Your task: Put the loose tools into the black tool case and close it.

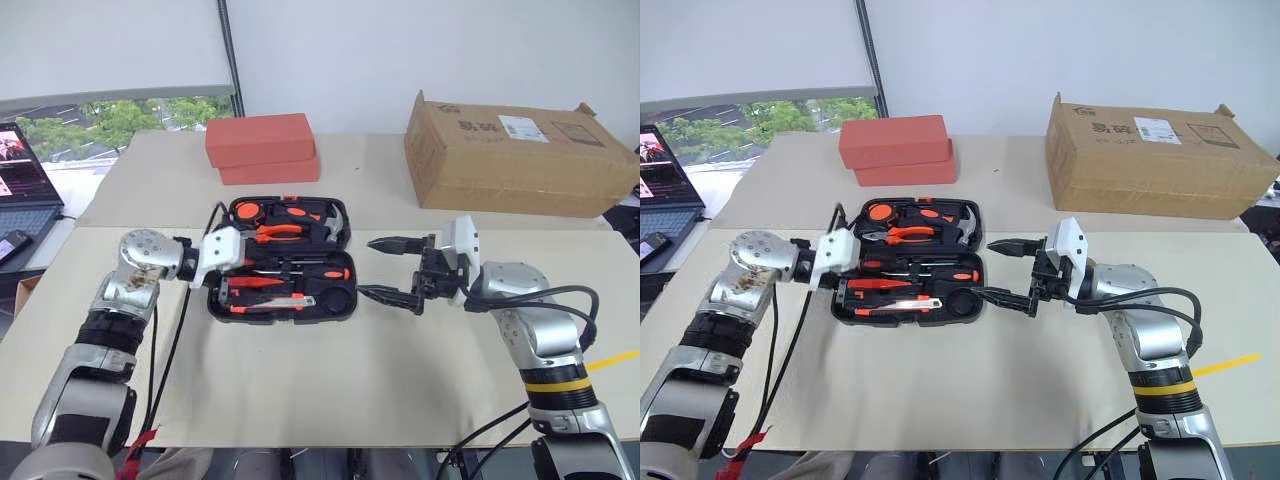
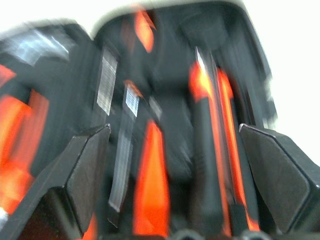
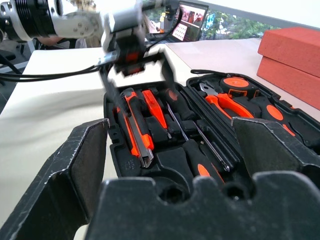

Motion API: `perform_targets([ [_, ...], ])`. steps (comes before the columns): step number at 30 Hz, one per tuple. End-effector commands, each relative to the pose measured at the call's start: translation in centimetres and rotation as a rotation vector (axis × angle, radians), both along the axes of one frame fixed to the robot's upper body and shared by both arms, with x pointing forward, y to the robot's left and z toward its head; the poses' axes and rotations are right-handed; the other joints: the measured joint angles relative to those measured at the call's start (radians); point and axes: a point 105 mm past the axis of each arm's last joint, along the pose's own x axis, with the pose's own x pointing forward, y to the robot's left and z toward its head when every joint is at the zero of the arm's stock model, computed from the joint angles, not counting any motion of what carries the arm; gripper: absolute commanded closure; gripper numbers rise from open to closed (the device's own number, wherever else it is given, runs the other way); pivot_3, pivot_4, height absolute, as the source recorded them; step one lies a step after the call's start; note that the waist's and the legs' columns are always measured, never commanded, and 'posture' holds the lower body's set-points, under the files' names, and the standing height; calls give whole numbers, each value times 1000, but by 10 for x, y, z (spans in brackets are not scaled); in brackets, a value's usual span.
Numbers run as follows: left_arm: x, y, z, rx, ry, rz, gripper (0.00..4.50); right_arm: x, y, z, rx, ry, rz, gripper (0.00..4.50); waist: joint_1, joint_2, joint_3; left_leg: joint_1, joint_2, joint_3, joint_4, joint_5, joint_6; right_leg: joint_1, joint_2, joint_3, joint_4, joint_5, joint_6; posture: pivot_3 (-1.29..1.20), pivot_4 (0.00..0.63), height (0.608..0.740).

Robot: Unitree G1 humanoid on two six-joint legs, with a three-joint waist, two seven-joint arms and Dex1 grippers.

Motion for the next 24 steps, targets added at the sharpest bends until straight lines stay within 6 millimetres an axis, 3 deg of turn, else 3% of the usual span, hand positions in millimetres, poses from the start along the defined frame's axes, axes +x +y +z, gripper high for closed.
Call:
perform_targets([
  [1,-3,-8,36,-156,-41,-21,271,-1,1,11,19,-45,15,0,0,0,0,0,0,0,0,0,0,0,0,0,0,0,0,0,150,711],
  [3,-6,-11,25,-135,-20,-40,748,-1,2,10,21,-44,20,0,0,0,0,1,0,0,0,0,0,1,0,0,0,0,0,0,150,711],
  [8,-14,-26,7,-187,29,-94,2699,1,2,10,22,-47,19,0,-1,0,0,3,0,0,0,0,-1,2,0,1,0,0,0,0,150,711],
  [11,-8,-24,-20,-103,39,-62,3833,1,0,8,20,-45,13,0,0,0,0,2,0,0,0,0,-1,2,0,0,0,0,0,0,150,711],
  [13,-2,-23,-28,-113,51,-29,4406,0,0,7,22,-44,10,0,1,0,0,3,-1,0,0,0,-1,2,0,1,0,0,0,0,150,711],
  [24,-10,-25,-80,45,120,-88,4406,0,1,6,22,-48,0,0,1,0,0,4,-1,0,0,0,0,4,0,0,0,0,0,0,150,711],
])
